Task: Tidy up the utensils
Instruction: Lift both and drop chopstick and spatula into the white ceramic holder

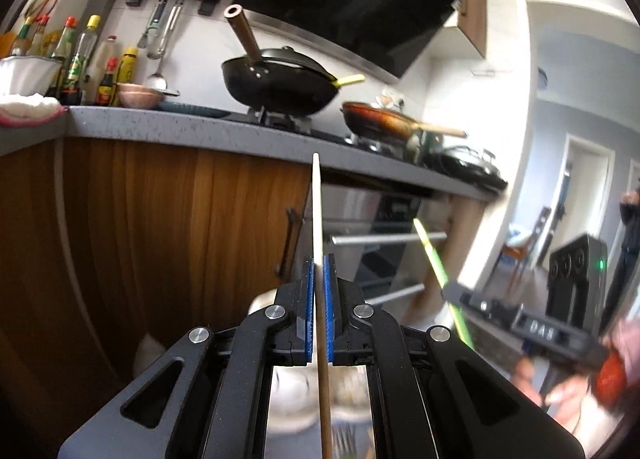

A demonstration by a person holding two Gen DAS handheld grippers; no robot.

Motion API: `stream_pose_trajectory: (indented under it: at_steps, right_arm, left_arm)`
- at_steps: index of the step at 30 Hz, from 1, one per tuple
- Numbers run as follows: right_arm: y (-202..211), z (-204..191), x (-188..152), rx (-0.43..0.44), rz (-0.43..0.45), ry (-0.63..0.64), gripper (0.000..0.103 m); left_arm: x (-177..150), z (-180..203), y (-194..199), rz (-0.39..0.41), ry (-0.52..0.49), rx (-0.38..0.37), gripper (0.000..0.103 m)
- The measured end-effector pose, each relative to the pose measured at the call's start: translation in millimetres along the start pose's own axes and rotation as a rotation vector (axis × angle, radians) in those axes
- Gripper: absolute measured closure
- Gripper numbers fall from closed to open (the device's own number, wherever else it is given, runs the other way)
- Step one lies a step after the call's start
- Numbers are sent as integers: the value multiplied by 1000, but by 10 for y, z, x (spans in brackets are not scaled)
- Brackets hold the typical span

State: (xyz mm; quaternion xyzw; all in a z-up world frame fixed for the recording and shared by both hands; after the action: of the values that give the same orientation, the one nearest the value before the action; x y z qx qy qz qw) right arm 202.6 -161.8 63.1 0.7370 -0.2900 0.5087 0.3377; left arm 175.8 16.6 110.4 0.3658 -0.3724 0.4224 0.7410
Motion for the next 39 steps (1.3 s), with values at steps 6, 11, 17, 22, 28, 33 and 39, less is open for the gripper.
stream_pose_trajectory:
  at_steps: [6,11,17,22,28,33,39]
  right_arm:
    - [-374,191,-56,-26,-28,-28,93]
    - [-509,203,-244,-38,-58,-1,93]
    - [-565,189,-335,-65,-73,35,93]
    - [-610,167,-385,-74,-89,63,93]
    - [-608,170,-446,-112,-108,96,93]
    - [-499,106,-491,-150,-113,153,93]
    - [-391,12,-547,-193,-124,210,93]
  left_arm:
    - [266,24,-311,88,6,0,98]
    - [213,-45,-589,104,-5,48,98]
    - [56,-194,-716,100,-18,88,98]
    - [-134,-250,-623,74,-36,95,98]
    - [-395,-304,-473,29,-66,128,98]
    - [-555,-317,-340,-7,-95,154,98]
    - [-569,-354,-240,-32,-89,162,98]
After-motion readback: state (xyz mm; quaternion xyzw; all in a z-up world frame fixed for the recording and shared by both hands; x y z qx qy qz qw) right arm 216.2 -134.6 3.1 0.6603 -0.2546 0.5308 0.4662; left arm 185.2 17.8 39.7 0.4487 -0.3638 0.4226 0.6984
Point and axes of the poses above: each gripper's, at about its wrist camera, not at the fingertips, and y roughly against the way its jaws point, z to its right, x to its top, the point moved 6 cm from there along -y, roughly the way its jaws point, and after that the axes turned 14 degrees about y, right-handed, at the moved point
